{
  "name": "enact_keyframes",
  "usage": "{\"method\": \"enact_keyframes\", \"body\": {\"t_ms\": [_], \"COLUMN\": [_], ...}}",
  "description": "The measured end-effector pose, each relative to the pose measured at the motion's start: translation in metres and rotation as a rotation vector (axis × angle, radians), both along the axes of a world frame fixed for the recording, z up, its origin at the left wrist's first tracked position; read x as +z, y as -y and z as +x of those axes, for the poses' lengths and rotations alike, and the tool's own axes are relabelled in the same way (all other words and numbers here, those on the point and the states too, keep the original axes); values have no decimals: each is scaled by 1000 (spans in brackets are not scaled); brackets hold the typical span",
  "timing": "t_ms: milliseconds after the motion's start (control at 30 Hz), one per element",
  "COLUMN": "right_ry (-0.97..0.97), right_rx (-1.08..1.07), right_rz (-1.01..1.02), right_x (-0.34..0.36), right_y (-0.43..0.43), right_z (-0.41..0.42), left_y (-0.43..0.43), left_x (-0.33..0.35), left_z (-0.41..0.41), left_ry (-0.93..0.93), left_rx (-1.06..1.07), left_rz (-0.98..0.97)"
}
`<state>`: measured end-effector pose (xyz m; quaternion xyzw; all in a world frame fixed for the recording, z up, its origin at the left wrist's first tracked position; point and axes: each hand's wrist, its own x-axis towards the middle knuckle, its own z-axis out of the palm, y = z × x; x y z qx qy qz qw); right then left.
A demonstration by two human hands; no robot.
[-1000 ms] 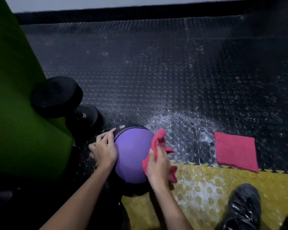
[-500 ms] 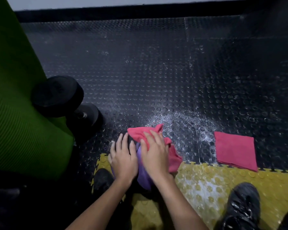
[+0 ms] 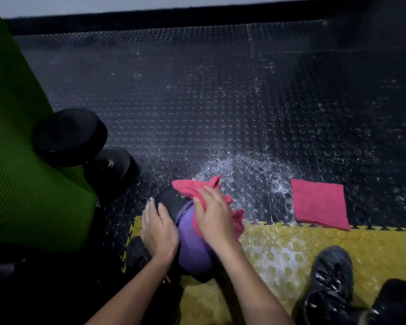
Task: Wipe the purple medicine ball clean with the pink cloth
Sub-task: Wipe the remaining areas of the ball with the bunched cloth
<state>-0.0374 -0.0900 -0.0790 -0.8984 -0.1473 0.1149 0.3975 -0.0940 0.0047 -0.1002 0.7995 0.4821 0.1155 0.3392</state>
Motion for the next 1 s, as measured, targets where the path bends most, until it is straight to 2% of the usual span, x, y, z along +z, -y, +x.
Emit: {"method": "enact_keyframes", "body": {"t_ms": [33, 133, 167, 233, 333, 400, 467, 500, 600, 633, 700, 833, 900, 1000], "right_ry": [-74, -487, -545, -457, -83, 41, 10, -78, -505, -557, -439, -27, -32, -318], "right_rx": [-59, -222, -246, -241, -31, 81, 62, 3, -233, -272, -285, -42, -42, -231], "right_rz": [34, 41, 39, -26, -157, -131, -60, -19, -13, -47, -104, -72, -57, -74], "right_x": [-4, -12, -12, -3, 6, 8, 2, -3, -12, -13, -12, -2, -5, -13], "right_y": [5, 26, 30, 30, 14, 10, 18, 26, 53, 57, 51, 23, 23, 43], "right_z": [11, 44, 49, 40, 6, -6, 10, 23, 58, 60, 46, 8, 18, 51], "left_y": [-1, 9, 14, 23, 29, 29, 29, 31, 41, 43, 44, 29, 24, 33], "left_x": [0, 1, 1, -1, -4, -4, -3, -2, 1, 1, 2, -4, -6, -3], "left_z": [-3, -7, -8, -10, -7, -5, -1, 0, 5, 6, 9, 5, 4, 5], "left_ry": [13, 57, 66, 52, 6, -8, -11, -13, -6, 0, -7, -10, 11, 17], "left_rx": [-7, -87, -114, -166, -236, -303, -344, -361, -429, -449, -482, -539, -545, -550], "left_rz": [3, 50, 81, 140, 220, 251, 266, 272, 319, 330, 325, 366, 362, 384]}}
